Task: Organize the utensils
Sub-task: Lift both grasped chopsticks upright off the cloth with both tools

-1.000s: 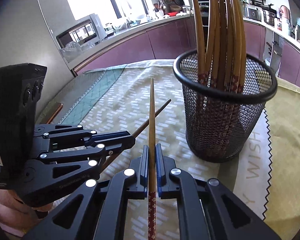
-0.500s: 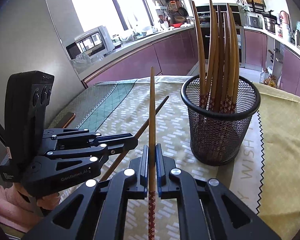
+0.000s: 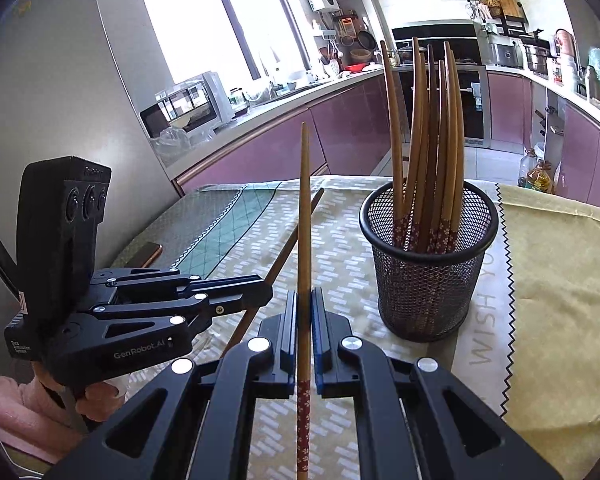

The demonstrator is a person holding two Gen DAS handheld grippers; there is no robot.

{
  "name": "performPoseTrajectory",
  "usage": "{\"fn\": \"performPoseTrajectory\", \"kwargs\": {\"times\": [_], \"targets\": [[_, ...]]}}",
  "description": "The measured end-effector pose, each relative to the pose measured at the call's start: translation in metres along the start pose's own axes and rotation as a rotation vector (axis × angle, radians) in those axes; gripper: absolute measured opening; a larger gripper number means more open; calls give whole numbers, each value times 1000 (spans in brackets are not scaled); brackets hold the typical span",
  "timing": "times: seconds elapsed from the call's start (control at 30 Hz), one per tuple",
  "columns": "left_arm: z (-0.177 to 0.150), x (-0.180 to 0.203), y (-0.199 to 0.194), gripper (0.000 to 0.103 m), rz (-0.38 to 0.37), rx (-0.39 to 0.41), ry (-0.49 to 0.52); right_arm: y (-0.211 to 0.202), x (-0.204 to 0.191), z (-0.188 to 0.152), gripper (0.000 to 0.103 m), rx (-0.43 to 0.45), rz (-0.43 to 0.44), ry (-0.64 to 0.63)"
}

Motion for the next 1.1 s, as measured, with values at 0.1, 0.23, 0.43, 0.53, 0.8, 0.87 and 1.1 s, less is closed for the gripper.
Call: {"fn": "performPoseTrajectory", "kwargs": {"times": [0.1, 0.23, 0.43, 0.53, 0.8, 0.87, 1.1], "targets": [[0, 0, -2, 7, -3, 7, -2, -4, 2, 0, 6, 9, 0, 3], [1, 0, -6, 7, -13, 14, -7, -10, 3, 1, 6, 19, 1, 5], [2, -2, -12, 7, -44, 24, -19, -20, 4, 3, 6, 40, -1, 2], [3, -2, -15, 7, -52, 30, -24, -25, 5, 4, 6, 50, -3, 0], [7, -1, -24, 7, -81, 48, -34, -32, 5, 7, 6, 68, -4, -3], [8, 0, -27, 7, -84, 56, -33, -35, 6, 7, 6, 74, -8, -5], [11, 2, -36, 7, -89, 81, -31, -42, 5, 10, 6, 99, -16, -8]]}}
Point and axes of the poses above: each gripper's, at about its wrist camera, not at the fingertips, and y roughly the way its jaws point, x to its right, z to its top, the point moved 1 cm from there along y, roughly the way its jaws point, and after that the axes turned 11 degrees about z, right-handed, at the moved point
